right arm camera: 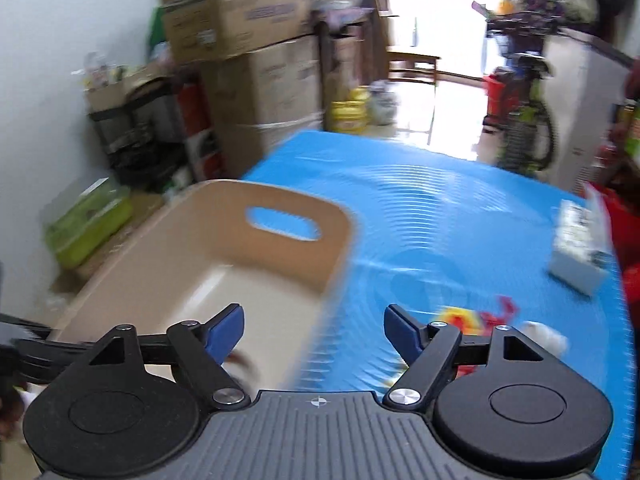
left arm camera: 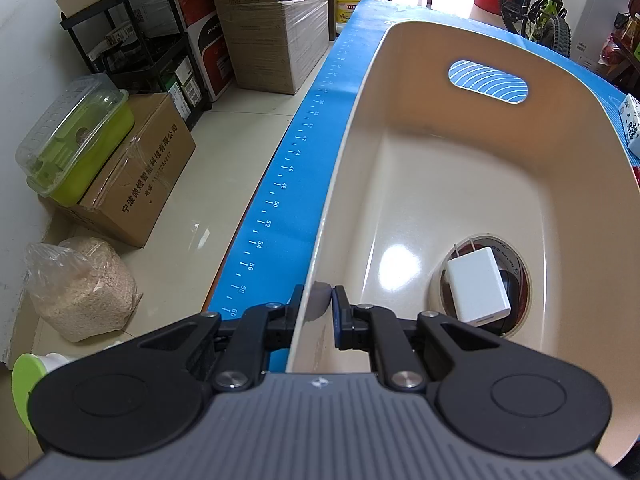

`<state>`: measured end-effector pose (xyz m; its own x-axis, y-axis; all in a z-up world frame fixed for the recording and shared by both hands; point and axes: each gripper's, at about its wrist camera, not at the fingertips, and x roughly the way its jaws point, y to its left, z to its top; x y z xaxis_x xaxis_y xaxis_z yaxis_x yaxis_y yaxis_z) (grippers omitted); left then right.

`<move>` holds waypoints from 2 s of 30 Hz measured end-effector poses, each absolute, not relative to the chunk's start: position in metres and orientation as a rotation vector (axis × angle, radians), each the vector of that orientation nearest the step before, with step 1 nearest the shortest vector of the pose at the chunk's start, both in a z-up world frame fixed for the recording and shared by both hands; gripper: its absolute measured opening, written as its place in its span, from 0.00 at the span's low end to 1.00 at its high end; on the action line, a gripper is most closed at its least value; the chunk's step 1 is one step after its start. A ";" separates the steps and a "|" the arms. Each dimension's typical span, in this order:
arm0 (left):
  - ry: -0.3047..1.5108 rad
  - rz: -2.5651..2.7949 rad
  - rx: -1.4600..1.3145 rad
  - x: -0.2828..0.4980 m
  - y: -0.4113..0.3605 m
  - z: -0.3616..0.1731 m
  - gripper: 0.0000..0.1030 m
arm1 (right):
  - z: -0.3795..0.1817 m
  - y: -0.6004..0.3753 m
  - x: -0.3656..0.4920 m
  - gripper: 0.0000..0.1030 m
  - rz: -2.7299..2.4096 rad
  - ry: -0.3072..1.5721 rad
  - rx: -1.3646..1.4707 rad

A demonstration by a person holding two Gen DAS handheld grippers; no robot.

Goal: Organize rigid objects
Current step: 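Return the right tool to the table and grasp the pink floral box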

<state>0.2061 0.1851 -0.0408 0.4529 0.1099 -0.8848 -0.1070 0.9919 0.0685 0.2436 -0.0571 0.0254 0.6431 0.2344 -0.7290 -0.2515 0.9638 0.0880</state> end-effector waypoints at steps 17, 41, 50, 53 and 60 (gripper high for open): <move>1.094 0.134 0.004 0.206 0.186 -0.040 0.15 | -0.053 -0.197 0.255 0.79 -0.156 0.938 -0.017; 1.096 0.135 0.005 0.206 0.185 -0.041 0.15 | -0.104 -0.220 0.275 0.61 -0.267 1.001 0.149; 1.096 0.135 0.005 0.206 0.185 -0.041 0.15 | -0.075 -0.220 0.248 0.61 -0.232 0.926 0.159; 1.097 0.135 0.005 0.206 0.185 -0.041 0.15 | -0.058 -0.218 0.240 0.61 -0.208 0.891 0.178; 1.097 0.135 0.006 0.206 0.185 -0.040 0.15 | -0.005 -0.189 0.232 0.61 -0.092 0.782 0.175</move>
